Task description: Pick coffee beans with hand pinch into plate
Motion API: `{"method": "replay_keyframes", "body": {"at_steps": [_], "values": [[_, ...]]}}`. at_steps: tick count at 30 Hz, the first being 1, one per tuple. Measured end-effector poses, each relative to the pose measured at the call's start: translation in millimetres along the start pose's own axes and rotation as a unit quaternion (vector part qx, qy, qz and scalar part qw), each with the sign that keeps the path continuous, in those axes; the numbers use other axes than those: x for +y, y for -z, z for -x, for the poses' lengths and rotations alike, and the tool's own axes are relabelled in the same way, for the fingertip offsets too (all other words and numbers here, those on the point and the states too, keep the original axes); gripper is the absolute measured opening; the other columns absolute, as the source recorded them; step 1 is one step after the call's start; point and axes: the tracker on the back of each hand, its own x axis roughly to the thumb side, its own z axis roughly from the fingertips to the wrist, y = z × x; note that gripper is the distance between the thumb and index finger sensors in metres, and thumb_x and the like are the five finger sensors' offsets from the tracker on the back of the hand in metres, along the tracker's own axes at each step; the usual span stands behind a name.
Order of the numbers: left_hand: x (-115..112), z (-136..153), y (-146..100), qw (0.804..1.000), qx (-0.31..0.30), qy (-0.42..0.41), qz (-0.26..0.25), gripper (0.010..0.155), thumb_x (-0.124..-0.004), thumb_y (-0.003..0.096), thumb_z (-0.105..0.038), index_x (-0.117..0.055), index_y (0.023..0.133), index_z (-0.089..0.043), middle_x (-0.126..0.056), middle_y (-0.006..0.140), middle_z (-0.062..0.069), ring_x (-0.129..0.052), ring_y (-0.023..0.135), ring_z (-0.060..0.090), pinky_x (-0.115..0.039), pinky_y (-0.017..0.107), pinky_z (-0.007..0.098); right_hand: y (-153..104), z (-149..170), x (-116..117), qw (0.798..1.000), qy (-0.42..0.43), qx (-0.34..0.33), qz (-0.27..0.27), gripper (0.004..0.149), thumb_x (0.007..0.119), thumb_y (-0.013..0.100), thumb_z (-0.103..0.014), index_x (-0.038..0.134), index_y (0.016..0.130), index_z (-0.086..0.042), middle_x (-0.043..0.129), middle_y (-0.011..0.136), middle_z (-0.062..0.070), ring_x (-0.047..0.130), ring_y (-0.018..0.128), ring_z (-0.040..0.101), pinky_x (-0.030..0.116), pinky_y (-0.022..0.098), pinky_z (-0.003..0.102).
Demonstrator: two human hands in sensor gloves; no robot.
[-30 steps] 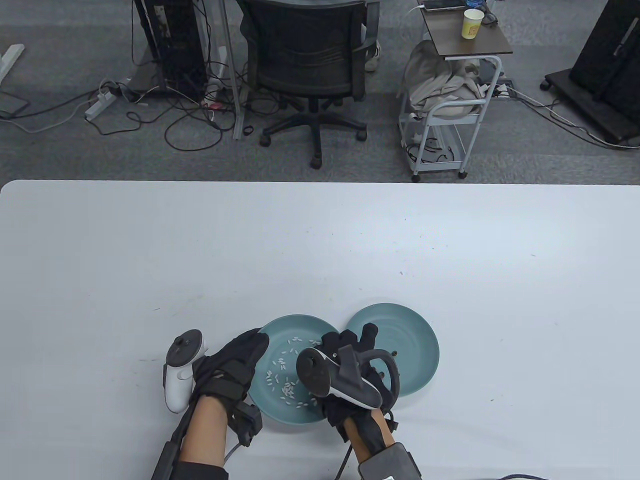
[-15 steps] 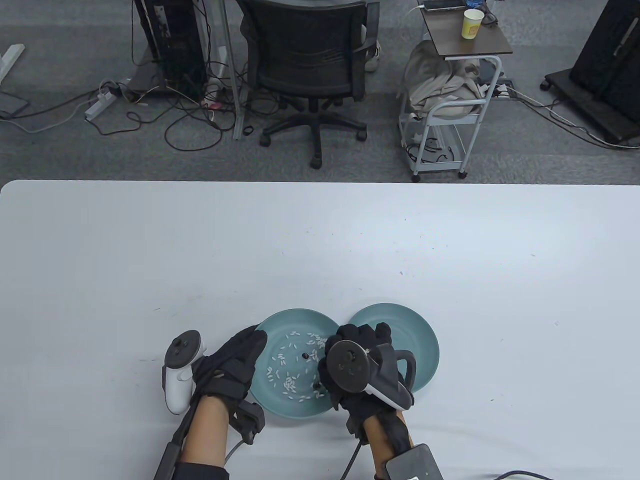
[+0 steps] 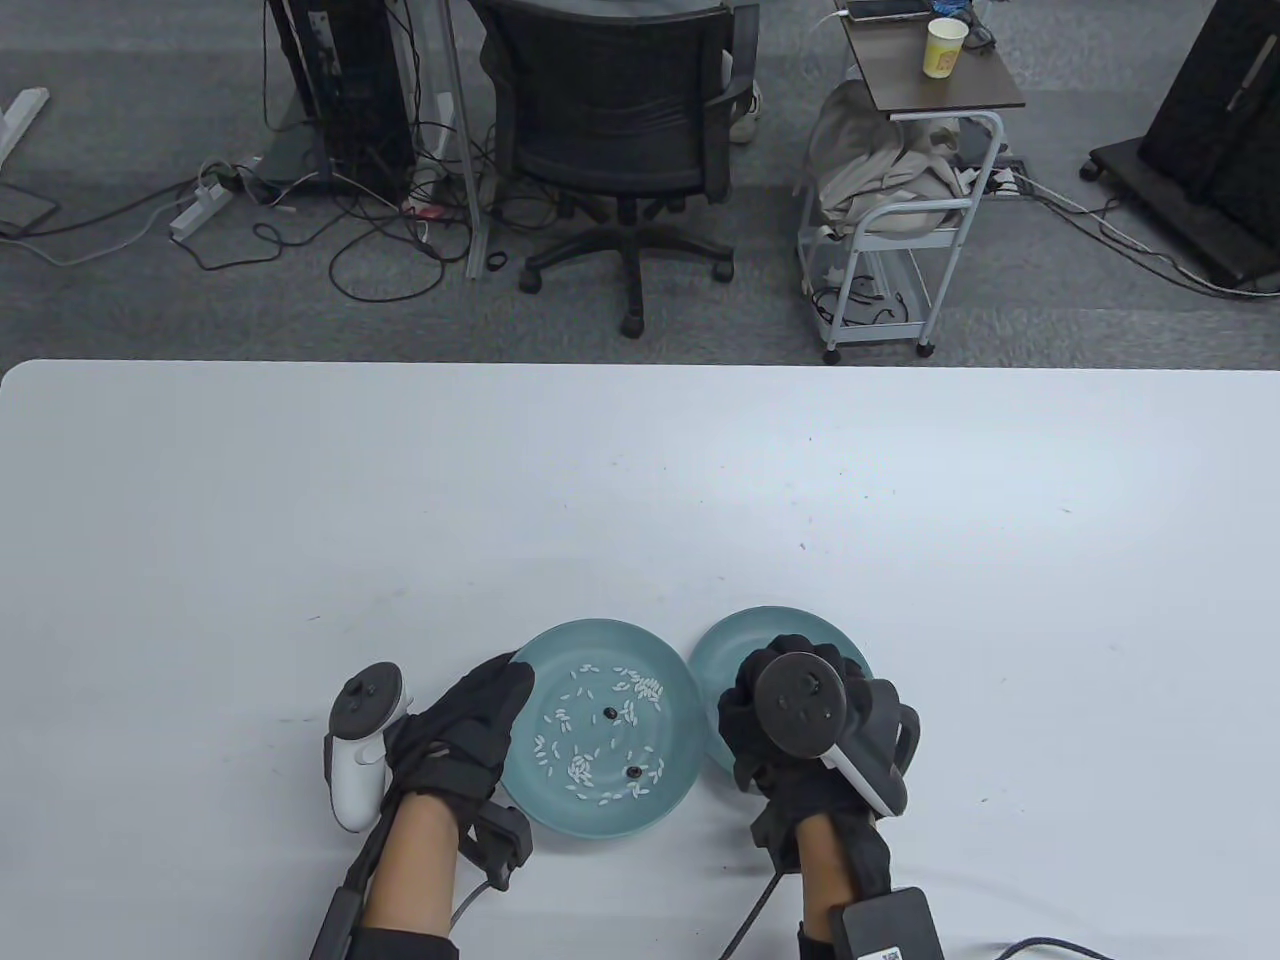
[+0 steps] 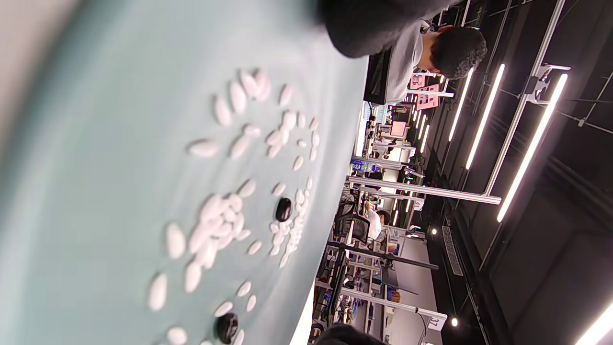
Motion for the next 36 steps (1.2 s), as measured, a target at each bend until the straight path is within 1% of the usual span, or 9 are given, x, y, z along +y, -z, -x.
{"method": "replay_keyframes", "body": {"at_steps": [5,10,13,15,18,20,25,30,36], "values": [[0.3,0.0,-0.1,1.000,0.000,0.000,-0.002,0.051,-0.064,0.0687,-0.034,-0.060,0.114,-0.012,-0.095,0.086,0.019,-0.105,0.062,0.034,-0.093,0.043,0.046,8.5,18.3,17.4,0.997,-0.055,0.050,-0.027,0.039,0.084,0.047,-0.038,0.083,0.076,-0.013,0.076,0.088,0.011,0.078,0.072,0.039,0.063,0.064,0.063],[0.8,0.1,-0.7,1.000,0.000,0.002,-0.003,0.051,-0.064,0.0688,-0.034,-0.060,0.114,-0.012,-0.094,0.086,0.019,-0.105,0.062,0.034,-0.093,0.043,0.046,13.9,32.6,33.3,0.989,-0.106,0.093,-0.049,0.039,0.085,0.046,-0.038,0.083,0.076,-0.013,0.077,0.088,0.011,0.079,0.072,0.038,0.065,0.062,0.062],[1.1,0.4,-0.9,1.000,0.000,-0.001,-0.005,0.051,-0.064,0.0688,-0.034,-0.060,0.114,-0.012,-0.094,0.087,0.019,-0.104,0.063,0.034,-0.093,0.043,0.046,15.5,38.3,43.2,0.980,-0.145,0.111,-0.074,0.039,0.084,0.047,-0.038,0.083,0.076,-0.013,0.076,0.088,0.011,0.079,0.071,0.038,0.068,0.060,0.058],[-0.5,-0.1,-0.7,1.000,0.001,0.000,-0.002,0.051,-0.064,0.0687,-0.034,-0.060,0.114,-0.012,-0.095,0.086,0.019,-0.105,0.062,0.034,-0.093,0.043,0.046,16.2,38.2,47.5,0.975,-0.166,0.118,-0.093,0.038,0.084,0.047,-0.038,0.082,0.077,-0.014,0.076,0.089,0.011,0.079,0.072,0.038,0.068,0.060,0.058],[-0.8,-0.8,-0.3,1.000,0.000,0.004,0.003,0.051,-0.065,0.0686,-0.034,-0.060,0.114,-0.012,-0.095,0.086,0.019,-0.105,0.062,0.034,-0.093,0.043,0.046,17.8,35.7,50.8,0.972,-0.176,0.119,-0.099,0.038,0.084,0.048,-0.037,0.082,0.078,-0.013,0.075,0.089,0.011,0.078,0.073,0.038,0.067,0.061,0.058],[-0.2,-0.5,-0.9,1.000,0.001,0.002,-0.002,0.051,-0.064,0.0687,-0.034,-0.060,0.114,-0.012,-0.095,0.086,0.019,-0.105,0.062,0.034,-0.093,0.043,0.046,18.0,35.0,53.7,0.967,-0.201,0.120,-0.102,0.038,0.084,0.048,-0.037,0.082,0.078,-0.013,0.075,0.090,0.011,0.078,0.073,0.038,0.067,0.061,0.058],[-0.1,-0.8,-1.5,1.000,0.000,0.005,-0.002,0.051,-0.064,0.0687,-0.034,-0.060,0.114,-0.012,-0.095,0.086,0.019,-0.105,0.063,0.034,-0.093,0.043,0.046,19.2,34.1,58.6,0.955,-0.231,0.130,-0.132,0.038,0.082,0.049,-0.036,0.080,0.081,-0.014,0.073,0.092,0.011,0.077,0.076,0.039,0.066,0.063,0.059],[0.2,-0.5,-1.7,1.000,0.000,0.007,-0.002,0.051,-0.065,0.0687,-0.034,-0.060,0.114,-0.012,-0.095,0.086,0.019,-0.105,0.063,0.034,-0.093,0.043,0.047,18.3,30.9,58.2,0.954,-0.243,0.126,-0.126,0.038,0.083,0.050,-0.034,0.081,0.082,-0.014,0.073,0.093,0.011,0.077,0.076,0.039,0.066,0.063,0.059],[0.7,-0.4,-2.3,1.000,0.002,0.003,-0.005,0.051,-0.064,0.0687,-0.034,-0.060,0.114,-0.012,-0.094,0.087,0.019,-0.104,0.063,0.033,-0.093,0.043,0.046,16.3,30.2,57.3,0.952,-0.245,0.128,-0.134,0.038,0.081,0.051,-0.034,0.082,0.083,-0.015,0.073,0.094,0.011,0.077,0.077,0.038,0.065,0.064,0.060]]}}
